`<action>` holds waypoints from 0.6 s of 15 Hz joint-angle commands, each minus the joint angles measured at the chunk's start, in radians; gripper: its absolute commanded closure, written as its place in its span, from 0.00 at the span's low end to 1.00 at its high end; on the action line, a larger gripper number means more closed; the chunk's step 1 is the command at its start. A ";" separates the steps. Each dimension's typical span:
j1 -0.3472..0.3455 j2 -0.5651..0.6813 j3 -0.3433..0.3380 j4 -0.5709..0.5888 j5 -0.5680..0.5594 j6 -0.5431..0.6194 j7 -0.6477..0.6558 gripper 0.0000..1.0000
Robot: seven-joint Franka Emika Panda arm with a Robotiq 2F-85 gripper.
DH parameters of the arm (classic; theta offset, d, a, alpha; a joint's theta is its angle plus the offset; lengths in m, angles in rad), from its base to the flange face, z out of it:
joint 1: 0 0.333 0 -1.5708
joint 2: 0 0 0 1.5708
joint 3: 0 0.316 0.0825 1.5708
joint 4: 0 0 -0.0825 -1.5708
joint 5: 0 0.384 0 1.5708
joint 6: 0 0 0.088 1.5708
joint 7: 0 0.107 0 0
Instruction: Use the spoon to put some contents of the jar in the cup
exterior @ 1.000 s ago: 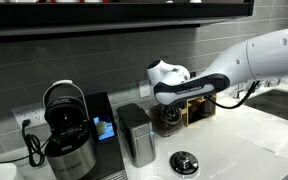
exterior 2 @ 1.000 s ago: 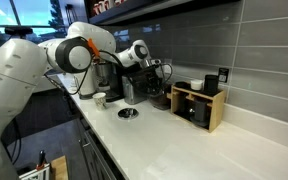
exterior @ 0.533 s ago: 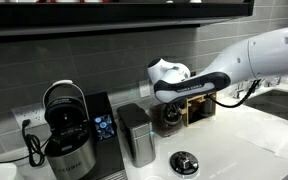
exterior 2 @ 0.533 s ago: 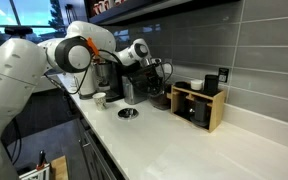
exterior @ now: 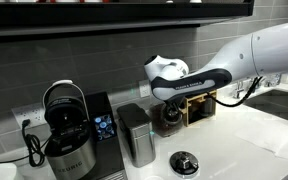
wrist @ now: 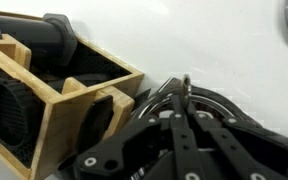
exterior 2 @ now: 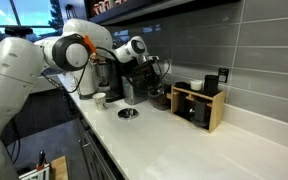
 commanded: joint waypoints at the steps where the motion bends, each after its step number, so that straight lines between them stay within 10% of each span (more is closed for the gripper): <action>1: 0.047 0.018 -0.015 0.002 -0.047 -0.050 0.038 0.99; 9: 0.044 0.055 -0.004 0.009 -0.016 -0.055 0.038 0.99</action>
